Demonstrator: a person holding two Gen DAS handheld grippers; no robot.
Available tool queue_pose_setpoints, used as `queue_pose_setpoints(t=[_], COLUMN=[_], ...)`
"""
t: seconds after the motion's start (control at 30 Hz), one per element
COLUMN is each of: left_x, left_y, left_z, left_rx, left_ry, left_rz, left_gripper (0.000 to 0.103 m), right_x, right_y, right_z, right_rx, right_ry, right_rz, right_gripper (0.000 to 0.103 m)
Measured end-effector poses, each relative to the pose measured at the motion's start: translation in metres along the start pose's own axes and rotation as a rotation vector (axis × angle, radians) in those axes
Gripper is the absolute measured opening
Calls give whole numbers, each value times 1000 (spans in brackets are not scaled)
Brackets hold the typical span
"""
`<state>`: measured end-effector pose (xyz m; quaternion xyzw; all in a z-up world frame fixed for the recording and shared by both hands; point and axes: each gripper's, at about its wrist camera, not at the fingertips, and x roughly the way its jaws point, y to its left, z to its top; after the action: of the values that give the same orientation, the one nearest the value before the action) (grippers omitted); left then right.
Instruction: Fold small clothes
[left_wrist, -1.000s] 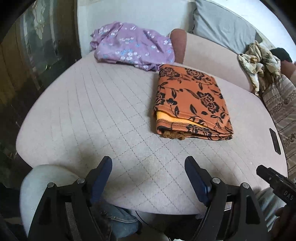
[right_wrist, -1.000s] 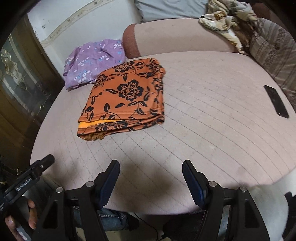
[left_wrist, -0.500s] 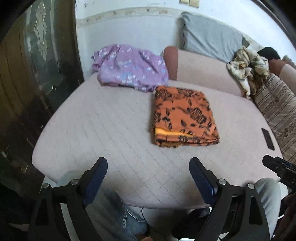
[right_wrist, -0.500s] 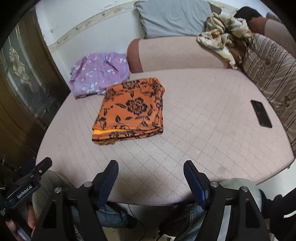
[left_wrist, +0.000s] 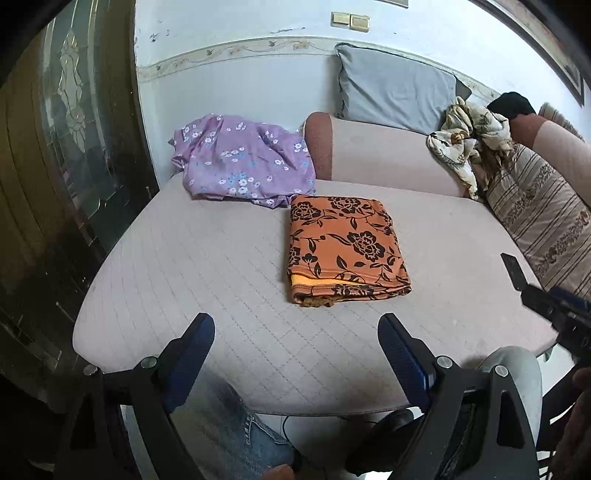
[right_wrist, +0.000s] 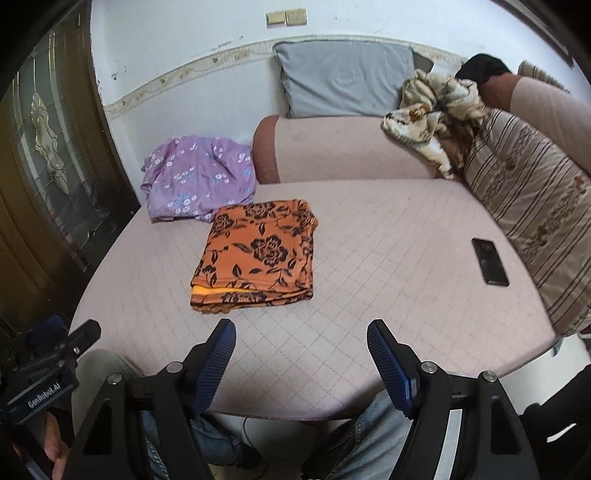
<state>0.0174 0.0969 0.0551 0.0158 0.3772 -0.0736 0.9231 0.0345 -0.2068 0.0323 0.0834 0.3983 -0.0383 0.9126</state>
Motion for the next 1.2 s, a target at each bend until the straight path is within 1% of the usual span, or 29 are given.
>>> queue_pose_setpoints(t=[0.3,0.7,1.2], left_x=[-1,-8,-4], left_y=[-3,-3,-1], left_z=[0,4,4], left_rx=[-9,-3,-5], left_ry=[7,-17,4], left_rz=[7,10,15], left_gripper=[90,90,90], right_x=[-6,-16,-11], right_y=[5,11,12], right_z=[5,10,10], right_rx=[-11,-24,-24], right_ry=[-19,-51,-41], right_rz=[3,5,-7], right_gripper=[77,77,77])
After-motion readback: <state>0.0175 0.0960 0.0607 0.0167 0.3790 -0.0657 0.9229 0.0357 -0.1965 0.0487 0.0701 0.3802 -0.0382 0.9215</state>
